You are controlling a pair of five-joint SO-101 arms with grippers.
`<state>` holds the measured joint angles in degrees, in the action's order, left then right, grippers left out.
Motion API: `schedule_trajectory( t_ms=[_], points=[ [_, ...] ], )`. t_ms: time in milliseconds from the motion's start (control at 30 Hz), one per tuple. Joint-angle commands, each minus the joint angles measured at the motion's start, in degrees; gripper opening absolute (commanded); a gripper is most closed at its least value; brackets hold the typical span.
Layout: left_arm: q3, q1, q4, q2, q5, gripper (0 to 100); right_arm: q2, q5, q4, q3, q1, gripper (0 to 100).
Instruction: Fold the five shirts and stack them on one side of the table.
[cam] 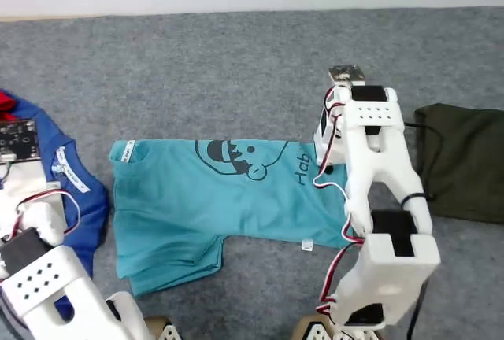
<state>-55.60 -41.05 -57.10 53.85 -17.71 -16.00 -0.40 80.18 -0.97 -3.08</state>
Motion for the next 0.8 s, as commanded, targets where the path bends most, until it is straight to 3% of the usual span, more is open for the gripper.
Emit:
schedule_trajectory(
  t_ms=[0, 767],
  points=[
    [0.4, -1.1, 1.1, -0.3, 0.4, 7, -0.7, -3.5, -1.9, 3.7, -0.7, 24.5],
    [-1.7, -1.0, 1.3, -0.4, -3.5, 2, -18.0, -4.2, -0.4, 19.8, -2.3, 24.3]
  ],
)
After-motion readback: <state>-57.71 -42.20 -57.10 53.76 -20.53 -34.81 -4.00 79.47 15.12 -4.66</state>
